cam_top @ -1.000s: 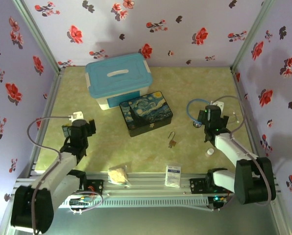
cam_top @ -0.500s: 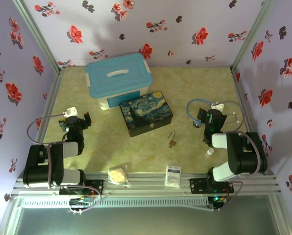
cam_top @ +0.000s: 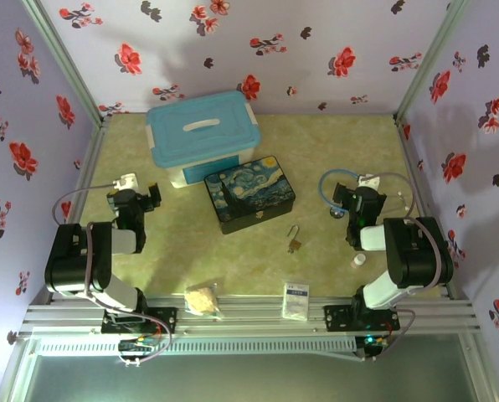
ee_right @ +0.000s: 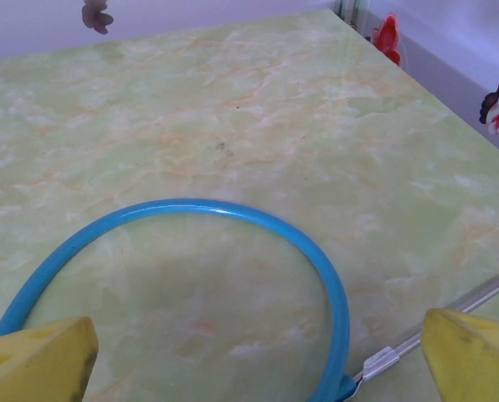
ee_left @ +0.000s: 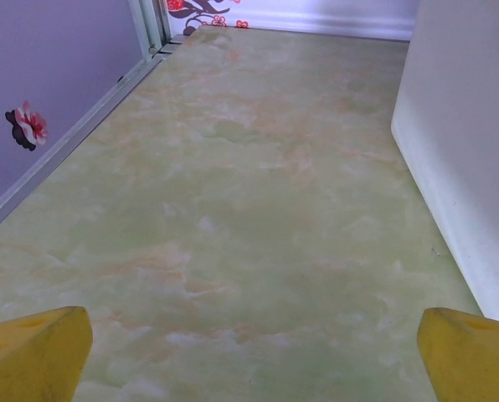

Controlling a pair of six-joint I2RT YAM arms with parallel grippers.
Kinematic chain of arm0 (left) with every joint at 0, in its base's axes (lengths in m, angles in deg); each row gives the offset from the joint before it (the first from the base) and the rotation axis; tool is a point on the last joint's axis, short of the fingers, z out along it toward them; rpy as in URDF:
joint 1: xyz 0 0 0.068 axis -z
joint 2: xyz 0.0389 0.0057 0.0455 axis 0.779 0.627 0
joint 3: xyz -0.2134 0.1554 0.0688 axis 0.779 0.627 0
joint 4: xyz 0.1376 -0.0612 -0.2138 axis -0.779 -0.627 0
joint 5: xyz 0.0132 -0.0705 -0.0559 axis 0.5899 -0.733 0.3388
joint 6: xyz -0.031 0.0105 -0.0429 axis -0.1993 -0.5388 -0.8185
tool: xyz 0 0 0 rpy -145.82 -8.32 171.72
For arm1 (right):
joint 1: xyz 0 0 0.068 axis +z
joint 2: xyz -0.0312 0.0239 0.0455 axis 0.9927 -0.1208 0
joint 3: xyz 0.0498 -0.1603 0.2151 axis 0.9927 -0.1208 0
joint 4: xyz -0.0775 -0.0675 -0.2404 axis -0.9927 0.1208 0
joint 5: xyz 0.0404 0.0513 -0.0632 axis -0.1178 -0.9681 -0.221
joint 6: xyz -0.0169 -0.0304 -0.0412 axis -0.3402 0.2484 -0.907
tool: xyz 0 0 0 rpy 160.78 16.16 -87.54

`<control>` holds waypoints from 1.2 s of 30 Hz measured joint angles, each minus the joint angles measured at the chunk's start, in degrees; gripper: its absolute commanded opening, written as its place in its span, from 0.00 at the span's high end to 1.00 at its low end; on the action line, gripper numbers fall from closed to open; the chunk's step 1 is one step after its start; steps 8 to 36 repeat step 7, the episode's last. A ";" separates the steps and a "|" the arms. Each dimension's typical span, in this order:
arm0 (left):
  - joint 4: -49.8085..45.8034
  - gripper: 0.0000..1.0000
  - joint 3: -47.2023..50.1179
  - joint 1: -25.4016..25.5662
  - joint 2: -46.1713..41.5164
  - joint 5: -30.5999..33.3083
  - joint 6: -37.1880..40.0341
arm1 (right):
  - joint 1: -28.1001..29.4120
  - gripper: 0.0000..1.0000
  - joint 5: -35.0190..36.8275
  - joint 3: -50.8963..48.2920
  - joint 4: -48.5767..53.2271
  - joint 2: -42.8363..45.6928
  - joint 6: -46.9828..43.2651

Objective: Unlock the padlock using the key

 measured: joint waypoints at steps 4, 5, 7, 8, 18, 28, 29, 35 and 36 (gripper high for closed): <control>0.02 0.00 0.00 0.00 0.00 0.04 0.00 | 0.00 0.01 -0.04 0.07 0.09 -0.02 0.00; 0.07 0.00 0.00 0.00 0.00 0.04 0.00 | -0.07 0.01 -0.24 0.17 0.09 -0.02 0.00; 0.07 0.00 0.00 0.02 0.00 0.04 0.00 | -0.24 0.01 -0.48 0.28 -0.13 -0.02 0.00; 0.07 0.00 0.00 0.02 0.00 0.04 0.00 | -0.24 0.01 -0.48 0.28 -0.13 -0.02 0.00; 0.07 0.00 0.00 0.02 0.00 0.04 0.00 | -0.24 0.01 -0.48 0.28 -0.13 -0.02 0.00; 0.07 0.00 0.00 0.02 0.00 0.04 0.00 | -0.24 0.01 -0.48 0.28 -0.13 -0.02 0.00; 0.07 0.00 0.00 0.02 0.00 0.04 0.00 | -0.24 0.01 -0.48 0.28 -0.13 -0.02 0.00; 0.07 0.00 0.00 0.02 0.00 0.04 0.00 | -0.24 0.01 -0.48 0.28 -0.13 -0.02 0.00; 0.07 0.00 0.00 0.02 0.00 0.04 0.00 | -0.24 0.01 -0.48 0.28 -0.13 -0.02 0.00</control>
